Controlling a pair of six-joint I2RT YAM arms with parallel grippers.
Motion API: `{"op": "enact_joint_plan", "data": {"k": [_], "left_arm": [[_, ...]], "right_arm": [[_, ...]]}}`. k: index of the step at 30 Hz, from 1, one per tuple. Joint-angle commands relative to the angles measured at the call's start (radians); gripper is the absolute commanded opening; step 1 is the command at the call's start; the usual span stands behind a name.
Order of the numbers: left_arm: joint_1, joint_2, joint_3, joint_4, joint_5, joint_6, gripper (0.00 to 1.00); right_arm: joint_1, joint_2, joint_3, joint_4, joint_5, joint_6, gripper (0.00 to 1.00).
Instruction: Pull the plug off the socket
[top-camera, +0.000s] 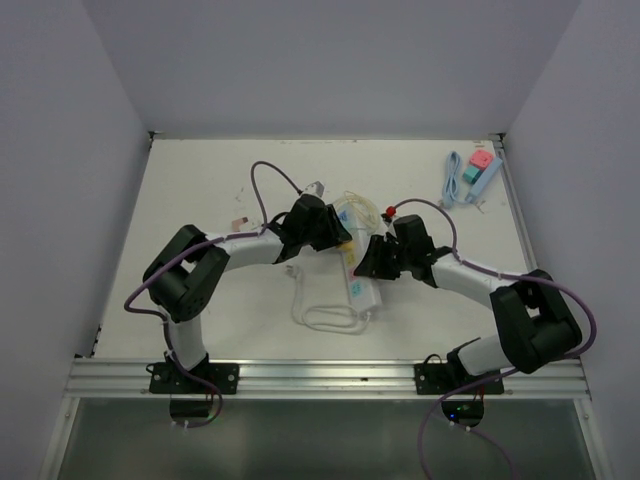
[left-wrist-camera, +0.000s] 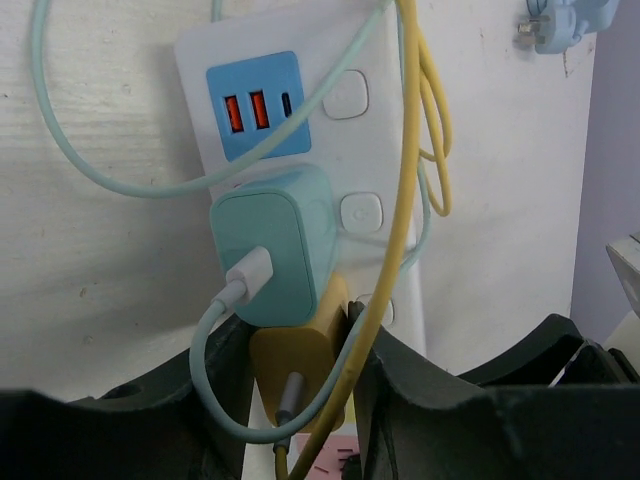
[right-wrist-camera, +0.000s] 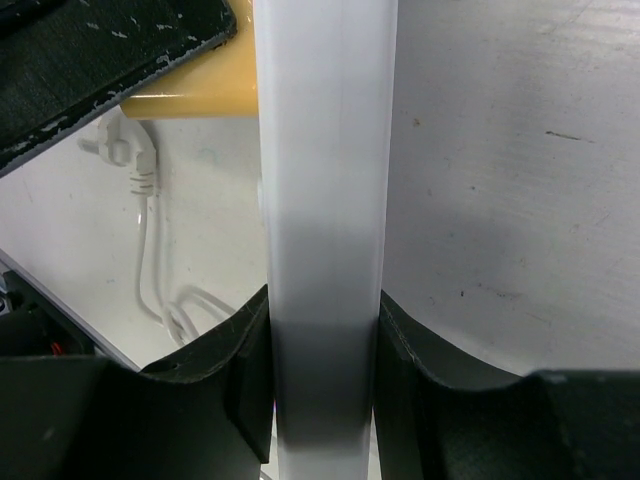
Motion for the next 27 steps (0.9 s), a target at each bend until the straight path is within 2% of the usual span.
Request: {"op": "enact_joint_plan", "data": {"k": [1, 3, 6, 8, 11, 12, 13, 14, 16, 27], "left_arm": [[0.006, -0.006, 0.022, 0.029, -0.031, -0.01, 0.42], [0.006, -0.014, 0.002, 0.044, -0.016, -0.012, 0.38], [0.005, -0.026, -0.029, 0.063, -0.008, -0.015, 0.27], [0.005, -0.035, -0.04, 0.07, -0.002, -0.012, 0.19], [0.003, -0.049, -0.061, 0.092, 0.018, -0.001, 0.11], [0.003, -0.054, -0.069, 0.096, 0.024, 0.005, 0.1], [0.002, -0.06, -0.074, 0.098, 0.028, 0.014, 0.07], [0.0, -0.07, -0.078, 0.1, 0.033, 0.017, 0.06], [0.0, -0.086, -0.104, 0.119, 0.05, 0.025, 0.04], [0.0, -0.144, -0.187, 0.17, 0.104, 0.043, 0.02]], "right_arm": [[0.007, -0.021, -0.027, -0.061, 0.013, -0.018, 0.0], [0.009, -0.021, -0.029, -0.059, 0.016, -0.013, 0.0], [0.007, -0.026, -0.027, -0.047, 0.02, 0.001, 0.01], [0.009, -0.024, -0.026, -0.04, 0.017, 0.011, 0.05], [0.007, -0.026, -0.015, -0.033, 0.022, 0.045, 0.15], [0.007, -0.027, -0.013, -0.032, 0.028, 0.054, 0.25], [0.007, -0.03, -0.012, -0.029, 0.031, 0.062, 0.3], [0.007, -0.033, -0.007, -0.023, 0.039, 0.074, 0.4], [0.007, -0.03, 0.001, -0.02, 0.048, 0.079, 0.45], [0.007, 0.068, 0.086, 0.023, 0.031, 0.08, 0.51]]}}
